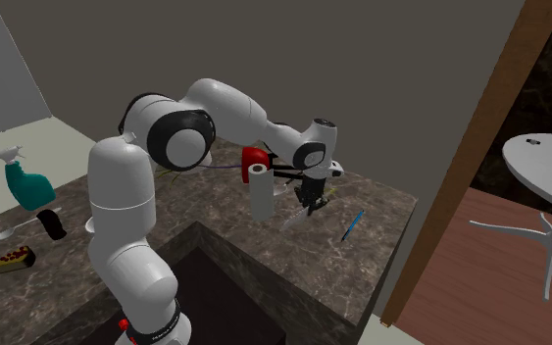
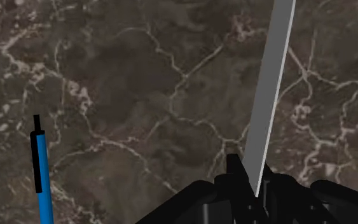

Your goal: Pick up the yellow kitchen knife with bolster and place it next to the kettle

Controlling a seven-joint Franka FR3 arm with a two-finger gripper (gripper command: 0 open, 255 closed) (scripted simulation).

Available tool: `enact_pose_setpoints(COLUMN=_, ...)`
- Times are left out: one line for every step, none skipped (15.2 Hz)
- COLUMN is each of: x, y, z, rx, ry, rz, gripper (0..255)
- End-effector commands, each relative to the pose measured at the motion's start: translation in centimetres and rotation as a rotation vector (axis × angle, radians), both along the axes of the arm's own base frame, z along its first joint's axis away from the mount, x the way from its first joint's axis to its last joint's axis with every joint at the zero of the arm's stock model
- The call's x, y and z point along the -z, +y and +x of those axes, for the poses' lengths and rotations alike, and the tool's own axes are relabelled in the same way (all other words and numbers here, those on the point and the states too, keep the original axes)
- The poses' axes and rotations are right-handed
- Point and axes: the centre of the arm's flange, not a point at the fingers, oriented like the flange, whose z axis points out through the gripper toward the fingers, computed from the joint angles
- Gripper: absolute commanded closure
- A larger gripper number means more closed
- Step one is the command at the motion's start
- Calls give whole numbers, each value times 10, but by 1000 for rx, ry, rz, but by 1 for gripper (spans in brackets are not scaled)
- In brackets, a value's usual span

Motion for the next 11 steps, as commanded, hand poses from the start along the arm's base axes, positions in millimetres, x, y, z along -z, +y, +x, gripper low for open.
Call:
enact_pose_setpoints(x=0, y=0, z=0, rx=0, ry=0, rz=0, gripper=255)
enact_pose_setpoints(x=0, y=0, z=0, rx=0, ry=0, rz=0, gripper=255)
enact_pose_setpoints(x=0, y=0, z=0, rx=0, ry=0, rz=0, gripper=255)
enact_pose_setpoints(x=0, y=0, z=0, rx=0, ry=0, rz=0, gripper=255)
enact_pose_setpoints(x=0, y=0, z=0, rx=0, ry=0, rz=0, gripper=255)
enact_pose_setpoints(x=0, y=0, z=0, rx=0, ry=0, rz=0, gripper=255)
enact_pose_setpoints(x=-5, y=0, z=0, rx=0, ry=0, rz=0, gripper=255)
enact_pose_setpoints(x=-11, y=0, z=0, rx=0, ry=0, rz=0, gripper=255)
enact_pose_setpoints(x=-16, y=0, z=0, rx=0, ry=0, rz=0, gripper=255)
enact_pose_setpoints(x=-21, y=0, z=0, rx=0, ry=0, rz=0, gripper=255)
enact_pose_setpoints(x=-26, y=0, z=0, rx=0, ry=0, rz=0, gripper=255)
